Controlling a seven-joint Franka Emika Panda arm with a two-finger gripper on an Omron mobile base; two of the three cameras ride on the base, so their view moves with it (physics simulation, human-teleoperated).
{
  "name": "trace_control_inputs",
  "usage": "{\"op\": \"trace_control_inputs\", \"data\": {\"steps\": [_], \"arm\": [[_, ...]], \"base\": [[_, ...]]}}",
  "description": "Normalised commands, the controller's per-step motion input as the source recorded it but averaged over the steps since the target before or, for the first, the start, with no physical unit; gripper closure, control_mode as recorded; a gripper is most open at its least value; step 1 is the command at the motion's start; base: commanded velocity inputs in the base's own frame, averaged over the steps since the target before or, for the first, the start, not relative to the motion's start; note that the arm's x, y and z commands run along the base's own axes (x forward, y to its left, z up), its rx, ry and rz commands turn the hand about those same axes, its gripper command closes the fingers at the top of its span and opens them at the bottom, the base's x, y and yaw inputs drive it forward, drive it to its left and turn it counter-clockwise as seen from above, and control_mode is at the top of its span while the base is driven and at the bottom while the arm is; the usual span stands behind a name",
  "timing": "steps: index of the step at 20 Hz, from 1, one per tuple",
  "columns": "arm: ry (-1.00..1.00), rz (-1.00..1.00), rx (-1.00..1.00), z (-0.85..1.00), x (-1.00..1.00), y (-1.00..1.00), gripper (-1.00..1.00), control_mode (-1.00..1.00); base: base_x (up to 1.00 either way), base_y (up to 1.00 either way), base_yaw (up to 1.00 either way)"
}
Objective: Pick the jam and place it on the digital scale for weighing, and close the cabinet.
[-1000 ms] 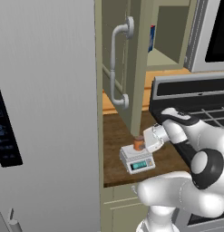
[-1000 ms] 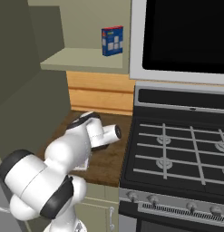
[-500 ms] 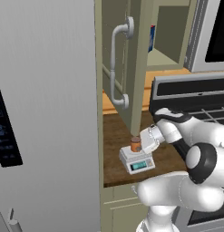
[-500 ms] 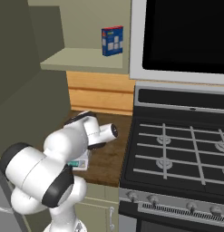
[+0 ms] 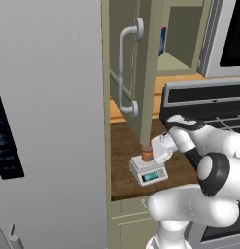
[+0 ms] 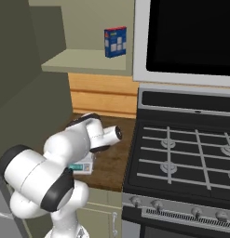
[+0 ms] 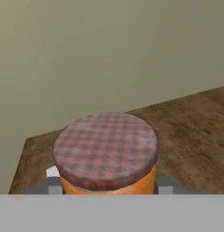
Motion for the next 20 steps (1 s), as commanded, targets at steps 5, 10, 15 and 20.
{"op": "trace_control_inputs", "data": {"steps": [5,10,15,20], "arm": [[-0.11,0.0,0.0,0.0,-0.11,0.0,-1.0,-1.0],[-0.1,0.0,0.0,0.01,-0.06,0.0,-1.0,-1.0],[-0.03,0.0,0.0,0.03,0.0,-0.02,-1.0,-1.0],[-0.03,0.0,0.03,0.08,0.0,-0.17,-1.0,-1.0]], "base": [[0.0,0.0,0.0],[0.0,0.0,0.0],[0.0,0.0,0.0],[0.0,0.0,0.0]]}}
